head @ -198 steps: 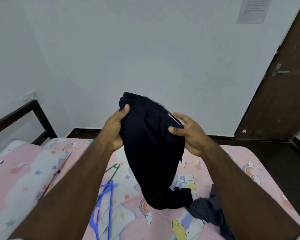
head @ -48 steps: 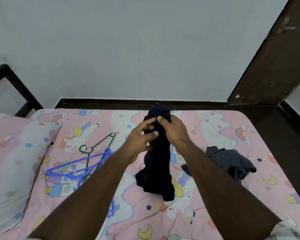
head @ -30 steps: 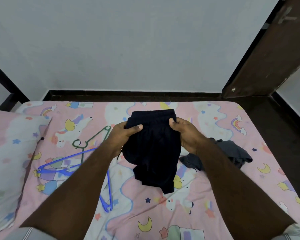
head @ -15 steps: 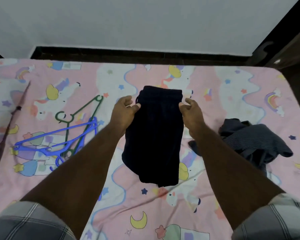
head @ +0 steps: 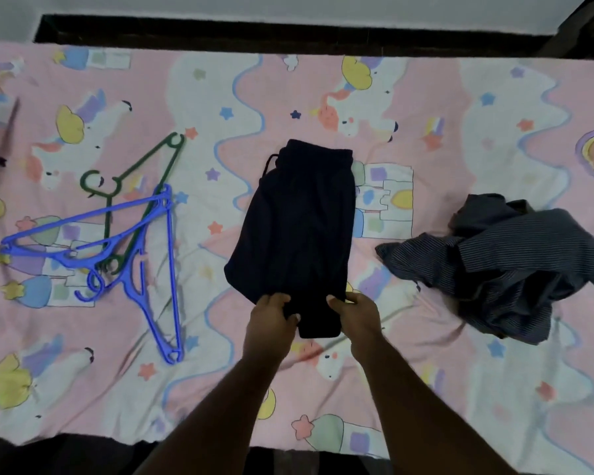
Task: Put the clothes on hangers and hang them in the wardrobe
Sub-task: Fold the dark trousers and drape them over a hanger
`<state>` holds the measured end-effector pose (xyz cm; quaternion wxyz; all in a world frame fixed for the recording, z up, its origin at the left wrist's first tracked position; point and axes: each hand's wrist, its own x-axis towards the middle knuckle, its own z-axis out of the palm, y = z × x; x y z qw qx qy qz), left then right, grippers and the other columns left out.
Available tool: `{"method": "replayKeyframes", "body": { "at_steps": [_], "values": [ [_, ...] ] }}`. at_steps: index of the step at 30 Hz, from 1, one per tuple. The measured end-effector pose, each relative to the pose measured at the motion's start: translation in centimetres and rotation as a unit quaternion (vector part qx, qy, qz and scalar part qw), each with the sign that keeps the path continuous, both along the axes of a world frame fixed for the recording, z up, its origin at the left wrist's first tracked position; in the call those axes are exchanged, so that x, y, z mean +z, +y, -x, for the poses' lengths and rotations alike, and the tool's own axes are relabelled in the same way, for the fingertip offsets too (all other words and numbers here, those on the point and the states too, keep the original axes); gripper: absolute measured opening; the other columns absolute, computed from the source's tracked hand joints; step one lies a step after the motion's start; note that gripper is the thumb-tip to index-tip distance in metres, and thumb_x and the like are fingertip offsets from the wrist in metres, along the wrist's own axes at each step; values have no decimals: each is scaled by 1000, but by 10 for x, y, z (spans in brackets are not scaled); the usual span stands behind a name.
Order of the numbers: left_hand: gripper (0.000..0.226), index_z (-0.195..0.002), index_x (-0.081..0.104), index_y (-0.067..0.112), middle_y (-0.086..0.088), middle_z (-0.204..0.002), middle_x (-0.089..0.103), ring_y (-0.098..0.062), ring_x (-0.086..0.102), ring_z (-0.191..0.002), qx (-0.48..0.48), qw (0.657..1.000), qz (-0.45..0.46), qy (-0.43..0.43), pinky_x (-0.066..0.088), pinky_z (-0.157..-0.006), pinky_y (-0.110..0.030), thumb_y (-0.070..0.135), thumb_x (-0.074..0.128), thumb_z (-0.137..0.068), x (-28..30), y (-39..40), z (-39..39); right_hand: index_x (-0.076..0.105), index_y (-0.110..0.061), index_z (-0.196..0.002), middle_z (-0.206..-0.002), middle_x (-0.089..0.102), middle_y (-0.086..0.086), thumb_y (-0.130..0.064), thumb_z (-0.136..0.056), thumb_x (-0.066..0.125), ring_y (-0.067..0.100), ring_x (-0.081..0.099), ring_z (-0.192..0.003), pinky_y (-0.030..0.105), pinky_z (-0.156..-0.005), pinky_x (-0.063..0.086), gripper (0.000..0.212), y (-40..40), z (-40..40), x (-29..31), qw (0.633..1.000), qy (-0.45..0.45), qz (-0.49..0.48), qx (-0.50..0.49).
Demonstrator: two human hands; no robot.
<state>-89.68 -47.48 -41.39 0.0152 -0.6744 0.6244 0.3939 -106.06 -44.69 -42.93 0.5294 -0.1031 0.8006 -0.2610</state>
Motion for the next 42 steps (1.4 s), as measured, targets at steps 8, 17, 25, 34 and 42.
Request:
{"method": "replayKeyframes", "body": {
  "at_steps": [8,17,25,34,42],
  "values": [
    [12,-90,67,14,-3,-74,61,-22,55,-52,-172,960,217,-38,43,-47,-28,22,58,-87,16,8,5,61,-21,-87,-83,69,-4,-32,-91,68,19,66,-84,37,-78,56,14,4,-10,33,986,101,124,57],
    [23,-118,68,14,2,-101,69,-10,60,-89,-116,972,168,119,40,-75,-8,17,61,-96,46,30,12,63,-11,-85,-83,70,11,-20,-92,69,23,67,-70,25,-51,52,12,-3,-18,69,984,-150,74,-53],
    [39,-105,44,25,7,-96,58,-7,56,-82,52,982,120,133,37,-63,-7,24,77,-84,66,26,3,64,-6,-121,-112,73,16,-12,-97,61,35,71,-103,51,-85,59,25,-34,-17,108,923,-318,144,-165],
    [17,-94,43,19,2,-67,54,-19,57,-60,44,975,166,139,52,-49,-41,24,58,-92,110,24,0,61,-7,-128,-121,71,13,-22,-99,59,28,66,-116,41,-99,54,32,-13,-24,146,908,-334,228,-108],
    [27,-96,70,21,4,-84,72,-19,70,-85,78,967,-13,240,58,-80,-33,39,51,-101,143,27,-19,62,-10,-123,-119,72,10,-43,-88,61,22,71,-106,39,-83,59,48,65,-72,141,937,-266,224,-24]
  ]
}}
